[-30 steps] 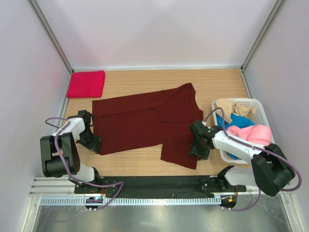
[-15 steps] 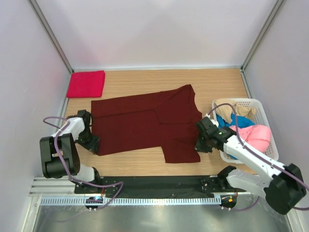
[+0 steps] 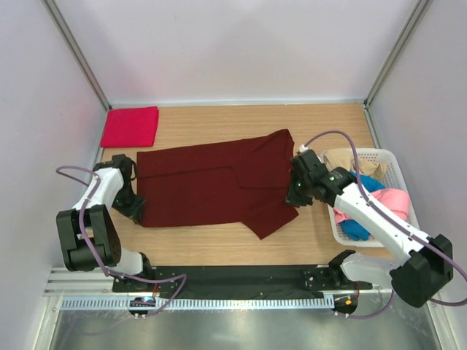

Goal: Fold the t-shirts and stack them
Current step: Fold the tshirt

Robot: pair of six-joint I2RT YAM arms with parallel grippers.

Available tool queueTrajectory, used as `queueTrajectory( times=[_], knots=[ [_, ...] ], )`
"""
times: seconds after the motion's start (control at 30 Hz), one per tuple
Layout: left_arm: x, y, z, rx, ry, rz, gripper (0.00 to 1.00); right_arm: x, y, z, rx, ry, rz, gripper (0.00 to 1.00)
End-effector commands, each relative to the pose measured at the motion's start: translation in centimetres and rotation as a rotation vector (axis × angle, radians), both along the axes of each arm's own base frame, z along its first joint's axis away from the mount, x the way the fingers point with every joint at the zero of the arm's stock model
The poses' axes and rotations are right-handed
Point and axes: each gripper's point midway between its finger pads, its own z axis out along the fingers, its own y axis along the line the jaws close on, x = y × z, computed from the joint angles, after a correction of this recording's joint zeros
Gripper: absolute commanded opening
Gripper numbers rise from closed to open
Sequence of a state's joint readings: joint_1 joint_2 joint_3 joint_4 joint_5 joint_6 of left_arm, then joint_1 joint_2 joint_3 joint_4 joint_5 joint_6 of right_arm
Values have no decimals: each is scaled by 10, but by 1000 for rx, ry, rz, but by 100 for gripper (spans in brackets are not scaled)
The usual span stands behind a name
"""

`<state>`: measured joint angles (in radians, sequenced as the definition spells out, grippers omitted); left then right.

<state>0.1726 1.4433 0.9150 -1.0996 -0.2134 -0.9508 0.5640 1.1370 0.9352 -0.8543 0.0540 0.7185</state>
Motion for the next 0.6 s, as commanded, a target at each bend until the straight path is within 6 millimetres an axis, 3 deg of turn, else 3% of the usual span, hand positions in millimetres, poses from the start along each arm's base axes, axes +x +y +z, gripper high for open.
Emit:
queueTrajectory(
  times=[0.0, 0.23, 0.43, 0.57],
  knots=[
    [6, 7, 14, 22, -12, -34, 0, 34, 16, 35, 45, -101, 42, 1],
    [33, 8, 28, 16, -114, -89, 0, 77, 13, 62, 84, -132, 27, 1],
    [46, 11, 27, 12, -87, -104, 1, 108, -2, 69, 99, -133, 7, 1],
    [54, 11, 25, 0, -82, -110, 1, 124, 3, 72, 123, -139, 34, 1]
  ],
)
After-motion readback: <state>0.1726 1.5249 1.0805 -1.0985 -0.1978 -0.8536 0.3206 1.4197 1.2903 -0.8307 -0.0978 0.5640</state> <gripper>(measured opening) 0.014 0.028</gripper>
